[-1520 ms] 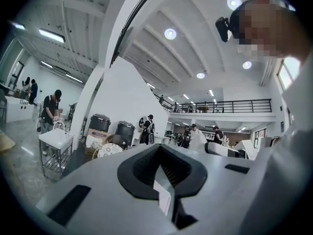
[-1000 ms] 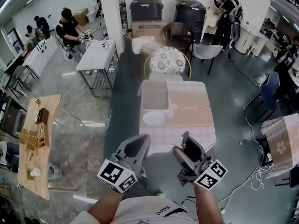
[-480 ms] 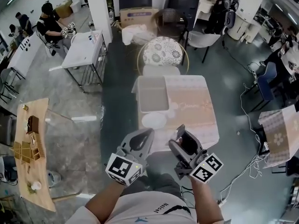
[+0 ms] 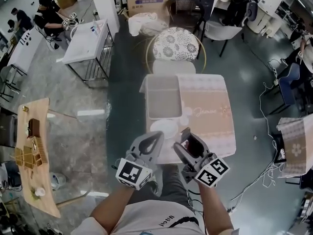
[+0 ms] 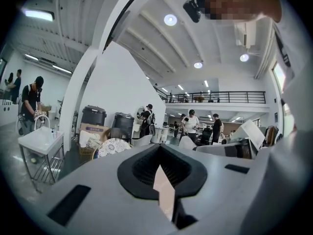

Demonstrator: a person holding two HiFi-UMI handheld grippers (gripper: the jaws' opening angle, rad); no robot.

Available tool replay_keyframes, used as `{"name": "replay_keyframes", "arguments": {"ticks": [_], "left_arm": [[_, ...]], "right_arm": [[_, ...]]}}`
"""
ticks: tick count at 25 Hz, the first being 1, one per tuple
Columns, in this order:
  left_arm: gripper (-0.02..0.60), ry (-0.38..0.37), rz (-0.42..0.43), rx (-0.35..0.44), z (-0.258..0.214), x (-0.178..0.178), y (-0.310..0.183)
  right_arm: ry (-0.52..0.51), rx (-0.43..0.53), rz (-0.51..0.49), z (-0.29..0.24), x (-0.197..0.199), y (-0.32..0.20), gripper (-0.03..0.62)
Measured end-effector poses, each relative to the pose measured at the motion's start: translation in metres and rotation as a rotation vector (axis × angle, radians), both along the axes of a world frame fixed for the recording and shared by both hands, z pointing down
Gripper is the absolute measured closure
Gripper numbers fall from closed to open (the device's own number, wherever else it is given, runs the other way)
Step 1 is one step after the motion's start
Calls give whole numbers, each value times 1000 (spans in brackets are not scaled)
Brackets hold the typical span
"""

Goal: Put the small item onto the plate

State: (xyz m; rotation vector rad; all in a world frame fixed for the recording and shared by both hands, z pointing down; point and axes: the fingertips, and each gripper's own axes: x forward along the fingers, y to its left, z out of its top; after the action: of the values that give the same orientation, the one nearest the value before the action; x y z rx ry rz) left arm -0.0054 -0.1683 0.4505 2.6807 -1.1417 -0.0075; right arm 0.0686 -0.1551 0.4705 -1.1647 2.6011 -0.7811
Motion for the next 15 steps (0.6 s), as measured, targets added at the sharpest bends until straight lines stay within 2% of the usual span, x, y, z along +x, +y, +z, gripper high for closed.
{"name": "replay_keyframes", "arguments": {"ticks": [8,15], "left_arm": [[575,-55,-56,-89,73,-7,-45],[575,-79,-49,-154,142,-3,-58]], "right_arm": [[46,-126,-40,97,-2,-50,293],[137,-204,-68,183,-5,-69,293]]}}
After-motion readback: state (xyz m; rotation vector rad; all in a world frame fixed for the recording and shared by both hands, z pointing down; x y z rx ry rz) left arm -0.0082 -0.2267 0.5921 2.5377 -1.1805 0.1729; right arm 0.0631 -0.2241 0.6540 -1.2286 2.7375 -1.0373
